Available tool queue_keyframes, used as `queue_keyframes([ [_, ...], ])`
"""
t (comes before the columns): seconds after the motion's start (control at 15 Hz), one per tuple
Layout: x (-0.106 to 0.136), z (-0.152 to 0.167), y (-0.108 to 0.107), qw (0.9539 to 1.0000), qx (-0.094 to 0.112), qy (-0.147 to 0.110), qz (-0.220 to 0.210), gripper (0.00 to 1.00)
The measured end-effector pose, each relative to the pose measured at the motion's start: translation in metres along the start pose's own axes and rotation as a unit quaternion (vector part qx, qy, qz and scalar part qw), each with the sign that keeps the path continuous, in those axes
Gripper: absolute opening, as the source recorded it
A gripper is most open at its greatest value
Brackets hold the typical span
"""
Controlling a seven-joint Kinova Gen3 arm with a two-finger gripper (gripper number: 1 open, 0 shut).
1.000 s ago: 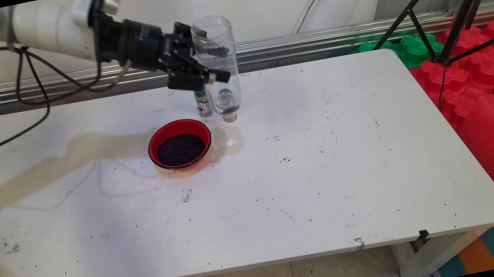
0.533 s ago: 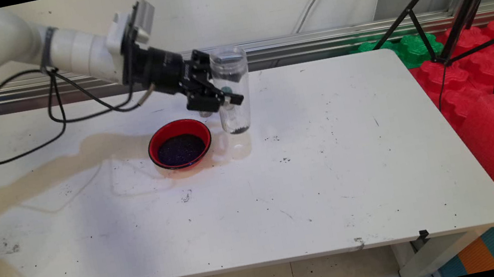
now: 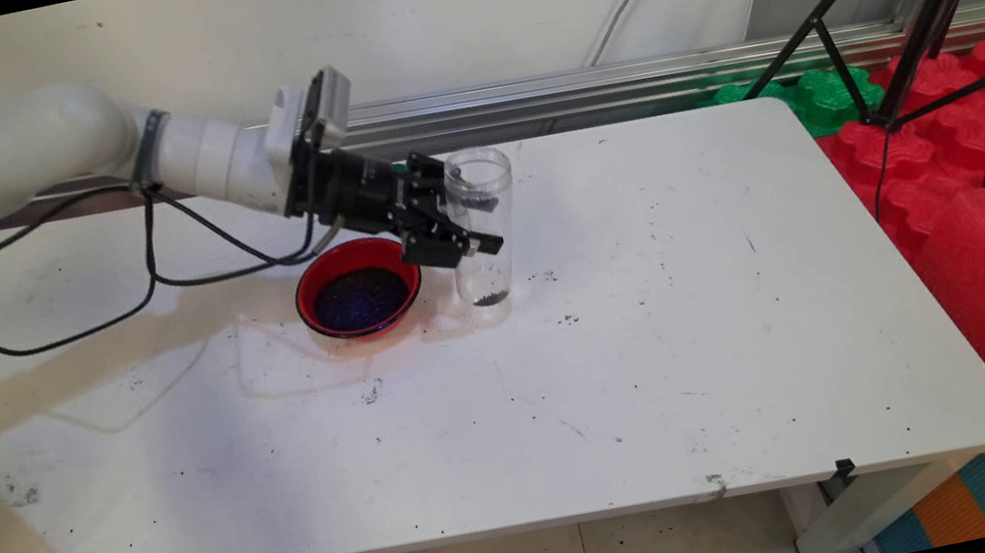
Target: Place the picked object on the table
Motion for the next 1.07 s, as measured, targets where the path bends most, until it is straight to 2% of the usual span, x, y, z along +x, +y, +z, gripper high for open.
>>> queue_keyframes([
  [0.27,-0.016,0.013,0.001,0.9999,0.004,-0.006,-0.009,0.0],
  [0.87,-0.036,0.03,0.004,0.9997,0.01,-0.01,-0.02,0.0],
  [0.93,-0.037,0.031,0.004,0.9997,0.011,-0.01,-0.021,1.0],
  [1.07,-0.039,0.032,0.005,0.9997,0.012,-0.009,-0.021,1.0],
])
